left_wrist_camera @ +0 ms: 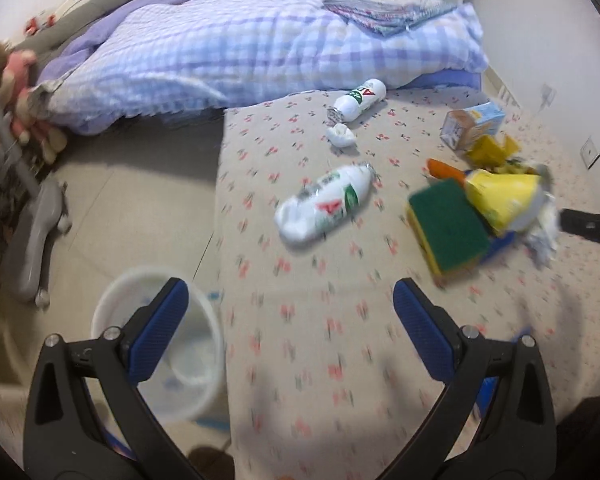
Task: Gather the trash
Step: 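Grasp the white AD bottle with the left tool while the right tool grasps the crumpled white bag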
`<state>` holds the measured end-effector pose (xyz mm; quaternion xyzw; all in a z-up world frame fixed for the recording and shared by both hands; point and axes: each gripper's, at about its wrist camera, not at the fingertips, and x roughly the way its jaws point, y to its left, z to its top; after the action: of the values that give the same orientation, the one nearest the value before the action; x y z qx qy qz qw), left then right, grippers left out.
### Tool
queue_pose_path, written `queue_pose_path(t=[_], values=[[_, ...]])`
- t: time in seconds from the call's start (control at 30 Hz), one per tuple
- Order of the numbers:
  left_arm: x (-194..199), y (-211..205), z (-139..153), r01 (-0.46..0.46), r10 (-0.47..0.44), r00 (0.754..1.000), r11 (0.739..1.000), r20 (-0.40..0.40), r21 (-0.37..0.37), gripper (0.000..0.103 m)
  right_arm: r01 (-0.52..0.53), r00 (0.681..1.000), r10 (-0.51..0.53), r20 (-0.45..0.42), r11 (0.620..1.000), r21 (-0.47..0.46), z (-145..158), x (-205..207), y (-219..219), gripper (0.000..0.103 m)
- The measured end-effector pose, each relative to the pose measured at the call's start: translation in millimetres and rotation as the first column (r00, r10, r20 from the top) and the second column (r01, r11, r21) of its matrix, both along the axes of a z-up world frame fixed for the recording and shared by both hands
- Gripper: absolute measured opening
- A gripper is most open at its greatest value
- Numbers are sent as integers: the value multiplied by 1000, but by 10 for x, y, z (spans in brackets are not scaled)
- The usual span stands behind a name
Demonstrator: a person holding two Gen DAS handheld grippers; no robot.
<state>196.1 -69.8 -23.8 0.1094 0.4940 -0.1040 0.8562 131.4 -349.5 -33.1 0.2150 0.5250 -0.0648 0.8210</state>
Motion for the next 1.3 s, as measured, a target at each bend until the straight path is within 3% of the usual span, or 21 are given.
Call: queue_pose_path(t=[0.3, 0.47, 0.57, 0.67, 0.8, 0.9, 1.07, 1.3], values=[[730, -374, -477, 113, -112, 993, 992, -33, 62, 94, 185, 983, -185, -13, 981, 57, -83, 161, -753, 103], [929, -444, -640, 130, -126, 988, 991, -85, 37, 72, 169, 982, -163, -93, 984, 58, -278, 221, -813, 103], [924, -461, -681, 130, -128, 987, 991, -101, 12, 66, 150, 979, -141, -144, 987, 53, -445, 245, -803, 100], [848, -451, -698, 135, -135, 985, 991, -106, -6, 58, 134, 976, -120, -179, 989, 63, -600, 260, -779, 88], [721, -404, -692, 118, -124, 985, 992, -120, -54, 53, 127, 974, -89, -209, 977, 174, -842, 263, -786, 55], [590, -349, -691, 90, -100, 986, 993, -133, -81, 52, 121, 980, -85, -183, 973, 199, -805, 224, -805, 33], [346, -171, -652, 11, -33, 987, 991, -158, -133, 51, 109, 987, -88, -131, 980, 165, -603, 95, -824, 30], [-61, 22, -410, -25, -7, 987, 981, -159, -194, 51, 97, 995, -91, -51, 985, 142, -251, -277, -905, 30]])
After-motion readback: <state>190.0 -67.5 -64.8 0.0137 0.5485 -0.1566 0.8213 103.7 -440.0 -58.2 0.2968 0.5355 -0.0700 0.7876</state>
